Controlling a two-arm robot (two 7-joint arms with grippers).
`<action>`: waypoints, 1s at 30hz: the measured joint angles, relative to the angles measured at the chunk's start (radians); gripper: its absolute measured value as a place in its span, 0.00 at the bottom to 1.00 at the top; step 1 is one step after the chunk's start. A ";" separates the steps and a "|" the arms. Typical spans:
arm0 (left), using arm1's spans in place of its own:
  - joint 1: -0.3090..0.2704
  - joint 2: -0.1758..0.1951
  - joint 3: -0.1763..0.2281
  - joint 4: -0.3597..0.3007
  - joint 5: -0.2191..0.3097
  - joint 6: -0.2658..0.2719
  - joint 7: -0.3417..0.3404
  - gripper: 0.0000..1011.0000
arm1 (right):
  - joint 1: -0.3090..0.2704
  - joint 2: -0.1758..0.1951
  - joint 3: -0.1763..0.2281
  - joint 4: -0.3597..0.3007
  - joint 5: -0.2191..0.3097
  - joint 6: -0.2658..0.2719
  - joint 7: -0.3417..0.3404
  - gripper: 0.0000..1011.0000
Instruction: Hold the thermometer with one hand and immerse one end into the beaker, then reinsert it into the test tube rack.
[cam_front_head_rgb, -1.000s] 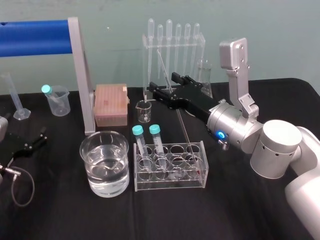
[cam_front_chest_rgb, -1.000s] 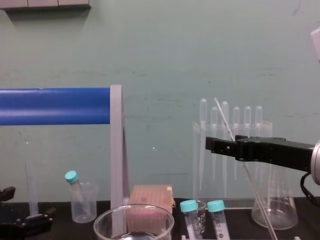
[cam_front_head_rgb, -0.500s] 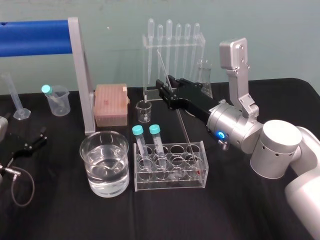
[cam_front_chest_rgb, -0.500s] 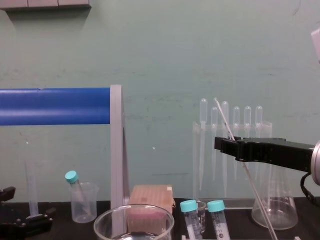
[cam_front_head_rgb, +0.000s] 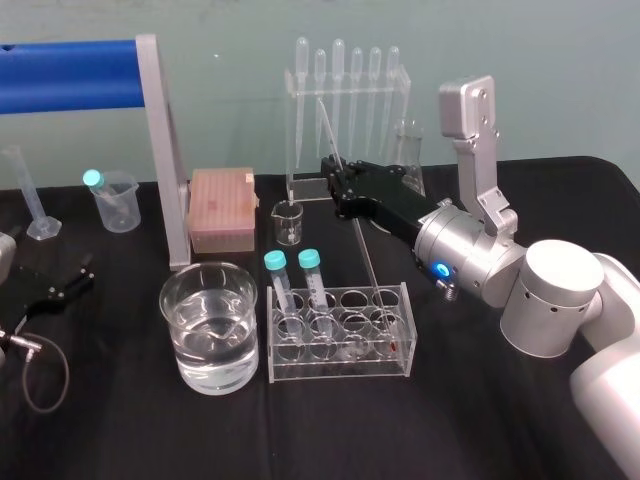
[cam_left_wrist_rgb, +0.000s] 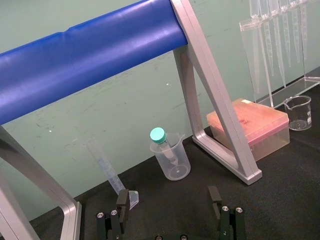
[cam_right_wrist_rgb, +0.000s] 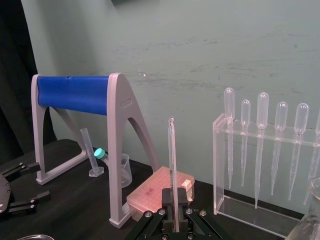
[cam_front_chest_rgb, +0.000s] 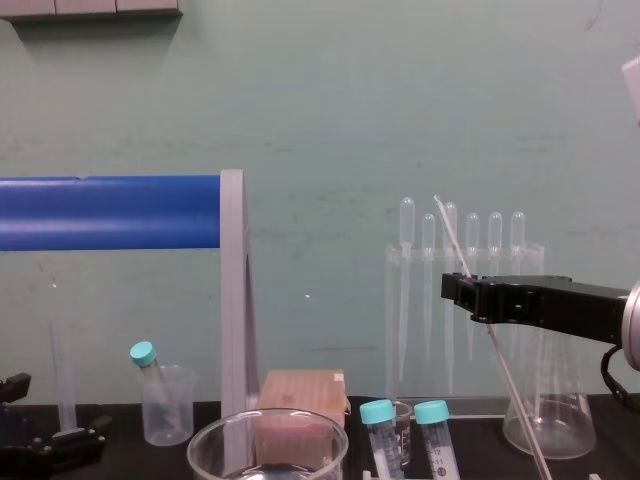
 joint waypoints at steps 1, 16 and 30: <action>0.000 0.000 0.000 0.000 0.000 0.000 0.000 1.00 | 0.000 0.000 0.000 0.000 0.000 0.000 0.000 0.06; 0.000 0.000 0.000 0.000 0.000 0.000 0.000 1.00 | -0.006 -0.001 0.018 -0.007 -0.015 -0.065 0.012 0.06; 0.000 0.000 0.000 0.000 0.000 0.000 0.000 1.00 | 0.012 -0.007 0.080 -0.082 0.110 -0.118 0.093 0.06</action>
